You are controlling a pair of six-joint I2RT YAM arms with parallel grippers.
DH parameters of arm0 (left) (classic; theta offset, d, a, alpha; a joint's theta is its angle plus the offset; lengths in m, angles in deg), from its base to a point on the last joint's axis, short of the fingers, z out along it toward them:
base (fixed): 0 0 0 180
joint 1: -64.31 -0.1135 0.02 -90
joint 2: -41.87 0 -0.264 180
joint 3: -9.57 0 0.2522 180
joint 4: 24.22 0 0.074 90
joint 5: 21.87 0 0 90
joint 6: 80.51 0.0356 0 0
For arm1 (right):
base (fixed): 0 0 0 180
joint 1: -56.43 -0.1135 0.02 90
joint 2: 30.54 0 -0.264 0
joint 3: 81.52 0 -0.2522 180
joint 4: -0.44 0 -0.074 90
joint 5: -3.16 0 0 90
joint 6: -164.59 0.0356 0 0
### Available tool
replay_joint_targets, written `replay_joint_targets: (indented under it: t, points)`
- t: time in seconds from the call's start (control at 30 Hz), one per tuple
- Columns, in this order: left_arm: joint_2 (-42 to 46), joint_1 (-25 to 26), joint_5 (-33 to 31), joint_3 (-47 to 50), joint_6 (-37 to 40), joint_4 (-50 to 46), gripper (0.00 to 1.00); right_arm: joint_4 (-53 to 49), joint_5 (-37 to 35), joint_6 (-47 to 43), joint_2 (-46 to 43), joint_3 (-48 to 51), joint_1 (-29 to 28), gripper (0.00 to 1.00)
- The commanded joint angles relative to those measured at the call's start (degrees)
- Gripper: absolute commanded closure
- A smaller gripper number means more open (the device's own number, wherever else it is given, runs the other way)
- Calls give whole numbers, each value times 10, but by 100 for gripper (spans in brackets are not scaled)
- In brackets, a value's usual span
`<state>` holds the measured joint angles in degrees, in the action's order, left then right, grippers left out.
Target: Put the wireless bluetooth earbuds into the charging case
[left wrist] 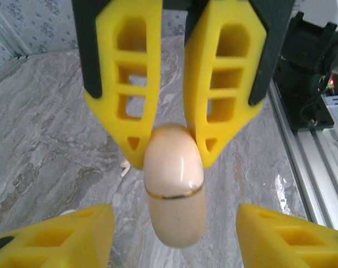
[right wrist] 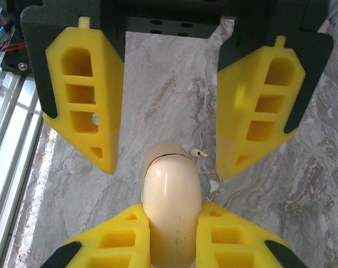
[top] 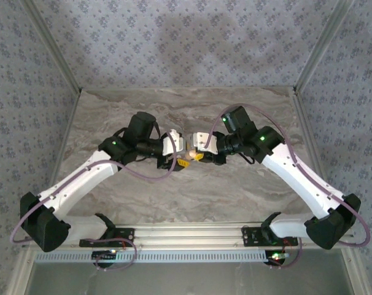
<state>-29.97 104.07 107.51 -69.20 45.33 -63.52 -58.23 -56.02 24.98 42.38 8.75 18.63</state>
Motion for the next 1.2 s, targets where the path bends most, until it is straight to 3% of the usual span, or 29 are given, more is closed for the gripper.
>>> replay_joint_targets:
  t: [0.0,0.3,0.57,0.63,0.8,0.97,1.17]
  points:
    - [-6,4,30,-24,-4,2,46,13,15,-7,1,-17,-6,83]
    - [-19,3,40,-31,-9,2,56,35,29,3,2,-13,-9,83]
    - [-17,3,46,-28,-9,3,77,36,28,8,1,-8,-10,82]
    - [-16,4,47,-28,-8,1,78,40,28,17,-1,-5,-9,80]
    - [-16,3,58,-26,-5,0,80,71,7,47,-15,11,3,61]
    - [-15,3,73,-23,-5,3,80,84,-10,55,-26,17,21,59]
    - [-14,4,75,-21,-6,3,80,102,20,63,-38,28,55,58]
